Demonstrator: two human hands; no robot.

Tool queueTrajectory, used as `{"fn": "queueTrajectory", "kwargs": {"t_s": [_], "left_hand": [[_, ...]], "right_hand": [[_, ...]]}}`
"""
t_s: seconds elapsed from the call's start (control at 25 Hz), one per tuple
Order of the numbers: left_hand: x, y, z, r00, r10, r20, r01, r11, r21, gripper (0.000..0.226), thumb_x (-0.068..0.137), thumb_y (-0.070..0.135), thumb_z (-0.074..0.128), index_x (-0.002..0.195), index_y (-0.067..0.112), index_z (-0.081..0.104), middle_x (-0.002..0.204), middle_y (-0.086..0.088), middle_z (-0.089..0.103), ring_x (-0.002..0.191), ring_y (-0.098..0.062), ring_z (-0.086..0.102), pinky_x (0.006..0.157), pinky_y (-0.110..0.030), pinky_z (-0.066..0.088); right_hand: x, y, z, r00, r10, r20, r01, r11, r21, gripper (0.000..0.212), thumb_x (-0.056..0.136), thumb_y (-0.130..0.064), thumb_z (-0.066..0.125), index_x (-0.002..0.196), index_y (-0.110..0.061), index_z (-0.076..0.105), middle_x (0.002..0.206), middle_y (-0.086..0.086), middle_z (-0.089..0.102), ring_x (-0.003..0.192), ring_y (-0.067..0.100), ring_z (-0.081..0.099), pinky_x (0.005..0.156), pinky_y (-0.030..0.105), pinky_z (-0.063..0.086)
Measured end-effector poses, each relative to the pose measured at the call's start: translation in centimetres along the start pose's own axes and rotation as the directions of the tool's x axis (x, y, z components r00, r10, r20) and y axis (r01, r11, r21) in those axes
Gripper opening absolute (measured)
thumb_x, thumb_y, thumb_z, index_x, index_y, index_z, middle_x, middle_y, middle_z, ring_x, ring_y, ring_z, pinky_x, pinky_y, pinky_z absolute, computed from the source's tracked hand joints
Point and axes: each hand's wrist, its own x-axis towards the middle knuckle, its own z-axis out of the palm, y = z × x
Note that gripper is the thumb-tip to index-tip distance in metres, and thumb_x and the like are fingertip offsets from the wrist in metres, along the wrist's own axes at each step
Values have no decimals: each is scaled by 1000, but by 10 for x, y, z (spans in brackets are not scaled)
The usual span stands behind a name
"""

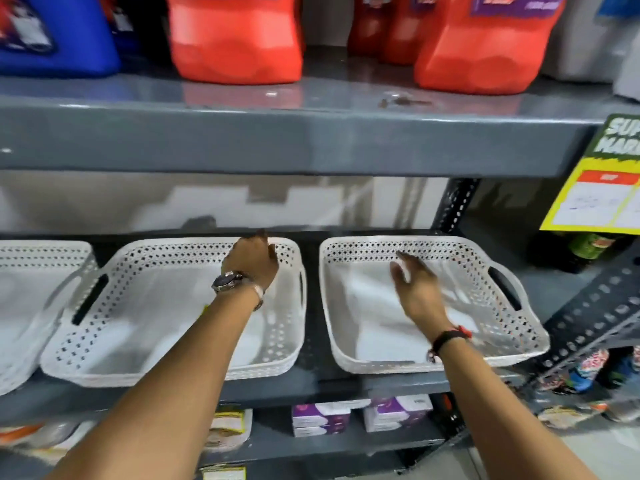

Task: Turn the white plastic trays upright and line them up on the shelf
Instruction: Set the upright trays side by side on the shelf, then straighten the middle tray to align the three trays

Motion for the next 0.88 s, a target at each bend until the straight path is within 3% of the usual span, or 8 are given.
{"fn": "queueTrajectory", "kwargs": {"t_s": [0.12,0.2,0.28,0.4,0.48,0.68,0.8,0.88], "left_hand": [[-12,-84,-13,996,-44,-72,55,987,151,48,88,20,49,134,5,43,131,-24,53,118,-41,49,102,-47,37],[-16,-147,-30,984,-171,-58,180,954,241,61,89,26,47,143,6,28,146,-21,36,134,-38,32,114,-51,19],[-19,-202,-46,952,-302,-50,305,924,229,67,90,31,47,145,6,21,151,-21,26,139,-37,22,115,-52,13],[-21,-251,-56,907,-403,125,395,915,82,69,93,36,43,146,1,15,149,-27,27,135,-42,30,112,-49,27],[-22,-260,-54,894,-367,258,384,923,-17,64,96,29,39,146,-1,12,147,-31,28,129,-47,37,106,-50,36],[-24,-257,-52,930,-328,168,346,934,-92,31,94,5,32,122,-6,42,121,-33,55,108,-47,57,87,-49,48],[-20,-259,-48,945,-290,149,303,951,-67,30,91,-1,34,119,-11,40,122,-34,49,106,-48,55,85,-49,47],[-14,-261,-47,946,-289,147,299,953,-53,38,94,8,37,129,-7,33,131,-30,42,110,-49,53,88,-49,46]], "right_hand": [[-19,-52,59,948,31,318,-80,986,143,57,93,-38,42,138,-5,35,148,13,37,137,24,34,113,30,23],[-25,-73,83,929,92,357,-144,982,119,60,92,-41,45,137,-3,34,145,15,42,132,28,39,107,30,30],[-28,-89,96,944,153,293,-179,982,67,55,91,-36,48,133,-2,37,136,19,52,123,33,49,97,31,39],[-28,-102,109,953,224,204,-228,974,-6,54,94,-29,44,139,-2,29,141,20,45,128,34,45,103,36,38],[-29,-105,116,958,218,185,-209,976,-67,50,96,-22,38,141,-4,26,142,22,44,127,36,45,104,38,38],[-31,-114,129,968,194,161,-172,975,-141,46,94,-3,32,140,-6,28,128,27,54,112,39,55,87,39,46],[-30,-112,128,967,168,189,-129,971,-200,50,95,-5,33,143,-5,20,136,26,46,118,38,50,92,40,44],[-28,-111,128,975,111,191,-59,964,-258,54,95,-10,35,145,-6,15,145,21,36,126,36,43,100,42,40]]}}
